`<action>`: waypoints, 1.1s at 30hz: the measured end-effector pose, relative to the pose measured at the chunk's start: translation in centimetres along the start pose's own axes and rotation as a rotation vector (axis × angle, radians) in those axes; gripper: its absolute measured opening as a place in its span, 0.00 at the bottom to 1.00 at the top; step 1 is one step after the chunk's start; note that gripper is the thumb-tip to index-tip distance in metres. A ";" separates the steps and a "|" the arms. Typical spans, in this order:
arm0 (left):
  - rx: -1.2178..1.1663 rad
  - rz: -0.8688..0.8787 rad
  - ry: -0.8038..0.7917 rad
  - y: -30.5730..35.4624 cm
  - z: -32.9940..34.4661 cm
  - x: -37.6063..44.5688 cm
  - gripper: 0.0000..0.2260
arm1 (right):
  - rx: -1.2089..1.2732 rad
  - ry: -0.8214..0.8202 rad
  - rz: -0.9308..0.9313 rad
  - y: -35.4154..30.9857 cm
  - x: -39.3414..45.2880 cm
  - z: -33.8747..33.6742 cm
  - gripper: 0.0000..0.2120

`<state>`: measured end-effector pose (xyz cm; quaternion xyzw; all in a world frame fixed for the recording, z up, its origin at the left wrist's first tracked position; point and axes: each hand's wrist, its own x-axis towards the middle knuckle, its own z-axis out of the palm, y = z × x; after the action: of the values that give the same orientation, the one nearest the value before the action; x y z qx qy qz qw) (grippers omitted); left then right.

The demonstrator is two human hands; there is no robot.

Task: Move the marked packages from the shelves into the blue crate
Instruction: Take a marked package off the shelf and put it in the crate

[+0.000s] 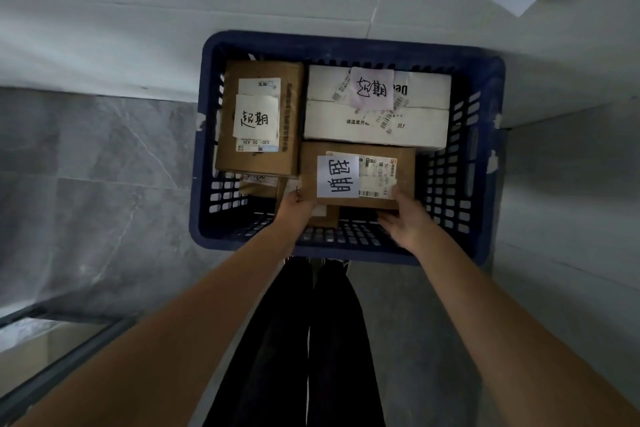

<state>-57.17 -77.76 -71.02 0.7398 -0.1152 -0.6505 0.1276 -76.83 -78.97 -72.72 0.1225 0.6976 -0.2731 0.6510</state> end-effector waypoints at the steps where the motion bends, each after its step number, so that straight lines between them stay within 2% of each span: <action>1: 0.007 -0.005 -0.007 0.1 0.1 0.1 0.26 | -0.031 -0.002 0.013 -0.1 0.2 -0.1 0.28; 10: 0.067 -0.007 -0.047 1.0 -0.2 0.2 0.33 | -0.265 0.096 0.010 -0.9 0.4 0.3 0.27; 13: 0.063 -0.006 -0.034 0.8 -1.0 -0.1 0.34 | -0.308 0.134 -0.016 -0.7 0.2 0.5 0.32; 15: 0.083 0.009 -0.014 0.5 -1.8 -0.7 0.31 | -0.360 0.171 -0.082 -0.7 -0.3 0.4 0.37; 18: 0.226 0.063 0.036 0.0 -3.2 -2.5 0.25 | -0.493 0.185 -0.327 -0.7 -2.7 0.1 0.36; 21: 0.466 0.248 0.109 -0.3 -4.7 -6.3 0.21 | -0.764 0.198 -0.681 -1.0 -7.1 -0.2 0.27; 23: 0.614 0.403 0.158 -0.3 -5.6 -9.6 0.20 | -1.005 0.198 -0.871 -1.8 -10.5 0.1 0.25; 26: 0.824 0.611 0.339 0.4 -7.1 -15.0 0.21 | -1.269 0.176 -1.045 -3.2 -16.1 2.0 0.27; 30: 0.932 0.771 0.491 2.0 -9.6 -21.8 0.27 | -1.494 0.109 -1.378 -3.5 -23.6 6.1 0.27; 33: 0.989 0.853 0.624 2.7 -12.5 -26.1 0.29 | -1.654 -0.005 -1.536 -1.7 -28.6 10.2 0.29</action>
<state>-48.05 -71.03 -44.23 0.7530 -0.6327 -0.1743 0.0476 -65.70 -80.60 -44.52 -0.8083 0.5535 -0.0553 0.1930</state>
